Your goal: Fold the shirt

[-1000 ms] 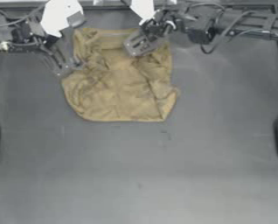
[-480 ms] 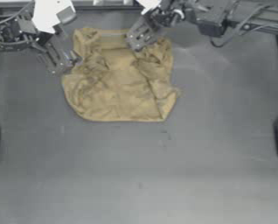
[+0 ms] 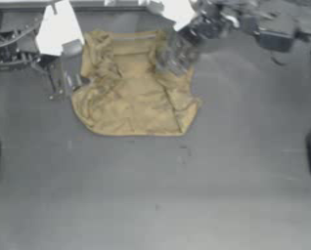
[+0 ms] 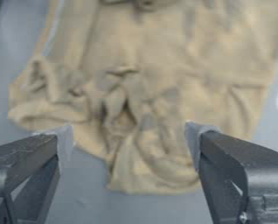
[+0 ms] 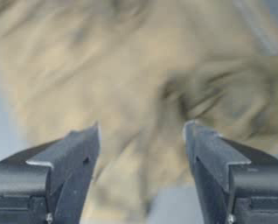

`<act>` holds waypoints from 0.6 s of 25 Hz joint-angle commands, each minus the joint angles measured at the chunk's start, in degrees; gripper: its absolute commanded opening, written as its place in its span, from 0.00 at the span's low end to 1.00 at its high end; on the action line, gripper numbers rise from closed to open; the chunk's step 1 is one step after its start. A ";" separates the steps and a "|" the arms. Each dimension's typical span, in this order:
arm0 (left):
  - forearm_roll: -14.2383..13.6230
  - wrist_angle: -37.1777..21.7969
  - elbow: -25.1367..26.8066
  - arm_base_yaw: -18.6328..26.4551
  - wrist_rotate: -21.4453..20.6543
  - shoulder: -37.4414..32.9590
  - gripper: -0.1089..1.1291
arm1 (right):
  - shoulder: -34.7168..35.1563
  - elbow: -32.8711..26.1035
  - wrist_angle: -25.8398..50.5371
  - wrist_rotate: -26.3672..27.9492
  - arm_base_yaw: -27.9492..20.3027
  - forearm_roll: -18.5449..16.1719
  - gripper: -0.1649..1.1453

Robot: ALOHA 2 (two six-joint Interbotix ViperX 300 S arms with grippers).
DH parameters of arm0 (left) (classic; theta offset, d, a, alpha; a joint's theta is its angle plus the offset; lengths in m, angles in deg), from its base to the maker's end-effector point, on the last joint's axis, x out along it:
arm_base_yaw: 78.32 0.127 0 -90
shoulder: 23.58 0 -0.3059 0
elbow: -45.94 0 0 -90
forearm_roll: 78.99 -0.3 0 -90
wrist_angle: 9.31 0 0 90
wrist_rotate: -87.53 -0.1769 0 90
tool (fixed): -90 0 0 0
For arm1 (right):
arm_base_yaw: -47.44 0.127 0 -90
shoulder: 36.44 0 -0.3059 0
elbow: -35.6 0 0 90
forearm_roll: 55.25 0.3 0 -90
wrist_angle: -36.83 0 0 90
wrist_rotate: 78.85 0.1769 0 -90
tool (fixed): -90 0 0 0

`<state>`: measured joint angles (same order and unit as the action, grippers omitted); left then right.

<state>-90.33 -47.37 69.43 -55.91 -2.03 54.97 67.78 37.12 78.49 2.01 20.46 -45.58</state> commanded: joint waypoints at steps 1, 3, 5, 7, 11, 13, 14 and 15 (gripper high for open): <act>0.35 0.35 0.26 -1.85 -0.97 -2.46 0.92 | -5.01 2.55 -0.09 -6.50 1.23 3.16 0.81; 0.53 0.35 1.23 -2.90 -1.58 -2.37 0.92 | -6.24 4.31 -0.35 -11.69 3.25 3.78 0.81; 0.79 0.35 2.37 -3.96 -2.02 -2.20 0.92 | -6.59 5.36 -0.53 -15.91 5.01 4.75 0.81; 0.79 0.35 3.25 -5.10 -2.46 -2.11 0.92 | -6.59 5.80 -0.09 -17.75 5.98 6.06 0.82; 0.97 1.41 4.92 -6.68 -2.64 -1.14 0.92 | -6.24 6.86 1.14 -18.02 7.65 6.06 0.86; 0.97 2.11 5.63 -7.21 -2.64 0.00 0.92 | -6.06 7.73 1.14 -17.84 8.70 5.71 0.87; 0.88 2.46 5.89 -7.38 -2.72 0.79 0.92 | -5.98 8.09 1.14 -17.67 9.05 5.63 0.88; 0.97 2.99 6.24 -7.38 -2.72 1.67 0.92 | -5.89 8.44 1.14 -17.58 9.14 5.63 0.88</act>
<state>-89.45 -45.26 75.93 -63.20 -4.66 56.29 63.29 45.82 79.81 -15.66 29.42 -39.87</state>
